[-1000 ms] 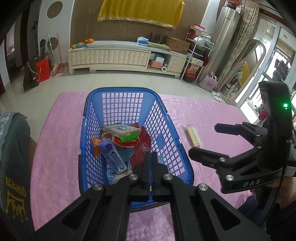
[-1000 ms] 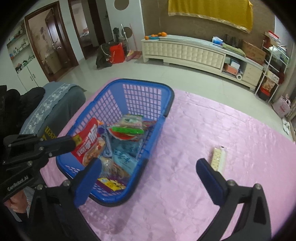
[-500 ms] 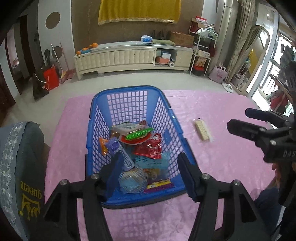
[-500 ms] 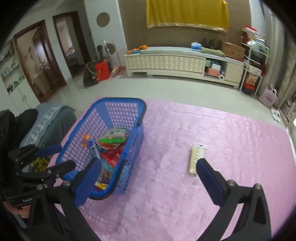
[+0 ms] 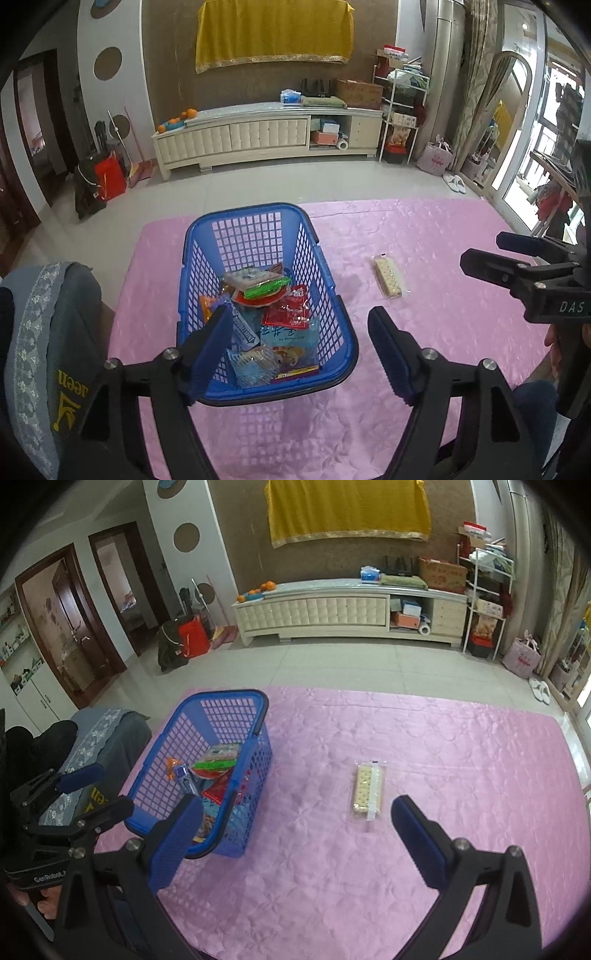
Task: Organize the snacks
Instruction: 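Move the right gripper over the cracker pack on the bed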
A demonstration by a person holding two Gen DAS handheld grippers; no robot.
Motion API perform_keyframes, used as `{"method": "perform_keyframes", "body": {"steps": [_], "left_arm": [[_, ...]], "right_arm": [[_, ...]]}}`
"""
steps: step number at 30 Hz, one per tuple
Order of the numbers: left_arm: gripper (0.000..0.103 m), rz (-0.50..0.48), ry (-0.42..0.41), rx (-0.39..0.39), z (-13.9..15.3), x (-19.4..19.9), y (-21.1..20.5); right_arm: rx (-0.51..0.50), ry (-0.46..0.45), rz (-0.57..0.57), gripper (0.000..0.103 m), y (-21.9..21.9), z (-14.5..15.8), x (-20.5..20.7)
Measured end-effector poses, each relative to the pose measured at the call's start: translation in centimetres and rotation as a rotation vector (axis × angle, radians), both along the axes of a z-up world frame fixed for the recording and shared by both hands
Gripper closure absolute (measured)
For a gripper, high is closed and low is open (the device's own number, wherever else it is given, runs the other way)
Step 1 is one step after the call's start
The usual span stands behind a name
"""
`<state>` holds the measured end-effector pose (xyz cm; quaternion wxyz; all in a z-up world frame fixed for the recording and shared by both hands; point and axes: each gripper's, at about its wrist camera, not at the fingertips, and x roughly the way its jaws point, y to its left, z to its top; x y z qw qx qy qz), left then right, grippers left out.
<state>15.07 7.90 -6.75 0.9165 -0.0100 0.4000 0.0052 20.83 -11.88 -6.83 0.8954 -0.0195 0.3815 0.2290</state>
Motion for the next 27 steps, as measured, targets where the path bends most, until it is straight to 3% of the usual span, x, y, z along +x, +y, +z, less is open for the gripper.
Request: {"method": "perform_keyframes", "body": {"steps": [10,16,22,27], "left_arm": [[0.029,0.025,0.028,0.022,0.6,2.6,-0.4],[0.029,0.069,0.085,0.006,0.0,6.0,0.9],[0.029,0.086,0.128,0.018,-0.9,9.1,1.9],[0.029,0.11,0.193,-0.022,-2.9,12.0,3.0]], "right_arm": [[-0.044,-0.016,0.029,0.0,-0.5,1.4,2.0],[-0.064,-0.009,0.041,0.0,-0.1,1.4,4.7],[-0.099,0.034,0.006,0.0,-0.1,-0.4,7.9],[-0.106,0.122,0.002,0.0,0.0,-3.5,10.7]]}}
